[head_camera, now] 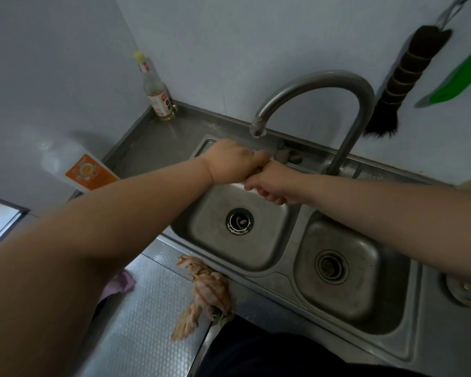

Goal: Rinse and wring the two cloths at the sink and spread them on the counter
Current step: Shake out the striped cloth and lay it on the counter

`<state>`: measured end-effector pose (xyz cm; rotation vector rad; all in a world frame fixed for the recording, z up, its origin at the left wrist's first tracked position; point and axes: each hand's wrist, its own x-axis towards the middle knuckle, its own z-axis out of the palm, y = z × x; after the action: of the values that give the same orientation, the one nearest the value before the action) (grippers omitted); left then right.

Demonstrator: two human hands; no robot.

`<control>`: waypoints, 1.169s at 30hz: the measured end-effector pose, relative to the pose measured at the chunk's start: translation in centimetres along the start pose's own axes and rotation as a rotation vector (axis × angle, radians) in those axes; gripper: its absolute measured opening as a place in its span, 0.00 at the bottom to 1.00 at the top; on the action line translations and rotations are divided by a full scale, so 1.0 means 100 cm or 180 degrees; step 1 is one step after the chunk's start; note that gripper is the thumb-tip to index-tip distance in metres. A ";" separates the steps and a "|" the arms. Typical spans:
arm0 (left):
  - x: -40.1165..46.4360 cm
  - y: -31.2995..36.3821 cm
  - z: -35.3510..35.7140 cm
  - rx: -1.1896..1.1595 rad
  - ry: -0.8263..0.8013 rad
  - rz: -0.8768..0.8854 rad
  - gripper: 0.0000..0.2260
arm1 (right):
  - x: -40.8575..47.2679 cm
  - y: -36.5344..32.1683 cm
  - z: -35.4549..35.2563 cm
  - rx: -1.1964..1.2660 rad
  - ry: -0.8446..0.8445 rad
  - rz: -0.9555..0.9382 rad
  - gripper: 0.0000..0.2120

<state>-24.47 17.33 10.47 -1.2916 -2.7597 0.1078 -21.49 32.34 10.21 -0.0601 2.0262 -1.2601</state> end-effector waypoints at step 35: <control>-0.032 0.046 0.018 -0.1025 -0.0295 -0.1950 0.20 | -0.019 0.030 -0.018 -0.0605 -0.0441 -0.0346 0.05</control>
<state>-19.15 17.80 8.06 -0.4296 -3.2025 -0.3390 -20.23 36.01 9.33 -0.3425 2.0383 -1.0928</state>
